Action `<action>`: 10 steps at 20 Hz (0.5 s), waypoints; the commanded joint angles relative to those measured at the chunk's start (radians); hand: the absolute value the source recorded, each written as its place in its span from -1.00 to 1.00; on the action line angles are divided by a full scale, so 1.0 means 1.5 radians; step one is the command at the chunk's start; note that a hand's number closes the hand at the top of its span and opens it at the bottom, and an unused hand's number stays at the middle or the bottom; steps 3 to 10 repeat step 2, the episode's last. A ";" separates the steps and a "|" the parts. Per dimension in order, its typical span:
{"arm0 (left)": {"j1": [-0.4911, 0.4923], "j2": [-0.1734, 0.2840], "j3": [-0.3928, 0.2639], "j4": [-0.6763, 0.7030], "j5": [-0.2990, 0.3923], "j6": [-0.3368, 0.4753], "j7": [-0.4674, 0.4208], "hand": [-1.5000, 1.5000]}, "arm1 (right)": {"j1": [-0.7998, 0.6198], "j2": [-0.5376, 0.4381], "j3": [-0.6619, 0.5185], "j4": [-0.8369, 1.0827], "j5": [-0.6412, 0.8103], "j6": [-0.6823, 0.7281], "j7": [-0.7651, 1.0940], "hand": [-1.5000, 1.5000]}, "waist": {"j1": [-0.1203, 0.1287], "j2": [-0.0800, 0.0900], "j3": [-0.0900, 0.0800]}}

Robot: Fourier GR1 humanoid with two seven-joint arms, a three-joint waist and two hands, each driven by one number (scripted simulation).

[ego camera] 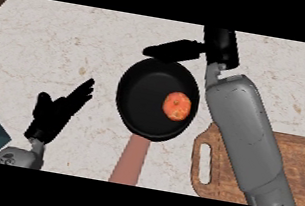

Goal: Pick the squash from the cutting board and place it in the pot

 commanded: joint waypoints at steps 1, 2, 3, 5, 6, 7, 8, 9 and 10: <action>-0.008 0.006 0.013 0.000 -0.001 0.000 0.003 0.00 | 0.038 -0.022 -0.063 -0.026 -0.046 -0.004 -0.065 -1.00 | -0.004 0.000 0.000; -0.003 -0.003 0.015 0.033 0.000 0.000 -0.016 0.00 | 0.040 -0.050 -0.089 -0.036 -0.068 0.020 -0.062 -1.00 | -0.006 0.000 0.000; -0.003 -0.003 0.015 0.033 0.000 0.000 -0.016 0.00 | 0.040 -0.050 -0.089 -0.036 -0.068 0.020 -0.062 -1.00 | -0.006 0.000 0.000; -0.003 -0.003 0.015 0.033 0.000 0.000 -0.016 0.00 | 0.040 -0.050 -0.089 -0.036 -0.068 0.020 -0.062 -1.00 | -0.006 0.000 0.000; -0.003 -0.003 0.015 0.033 0.000 0.000 -0.016 0.00 | 0.040 -0.050 -0.089 -0.036 -0.068 0.020 -0.062 -1.00 | -0.006 0.000 0.000; -0.003 -0.003 0.015 0.033 0.000 0.000 -0.016 0.00 | 0.040 -0.050 -0.089 -0.036 -0.068 0.020 -0.062 -1.00 | -0.006 0.000 0.000; -0.003 -0.003 0.015 0.033 0.000 0.000 -0.016 0.00 | 0.040 -0.050 -0.089 -0.036 -0.068 0.020 -0.062 -1.00 | -0.006 0.000 0.000; -0.003 -0.003 0.015 0.033 0.000 0.000 -0.016 0.00 | 0.040 -0.050 -0.089 -0.036 -0.068 0.020 -0.062 -1.00 | -0.006 0.000 0.000; -0.003 -0.003 0.015 0.033 0.000 0.000 -0.016 0.00 | 0.040 -0.050 -0.089 -0.036 -0.068 0.020 -0.062 -1.00 | -0.006 0.000 0.000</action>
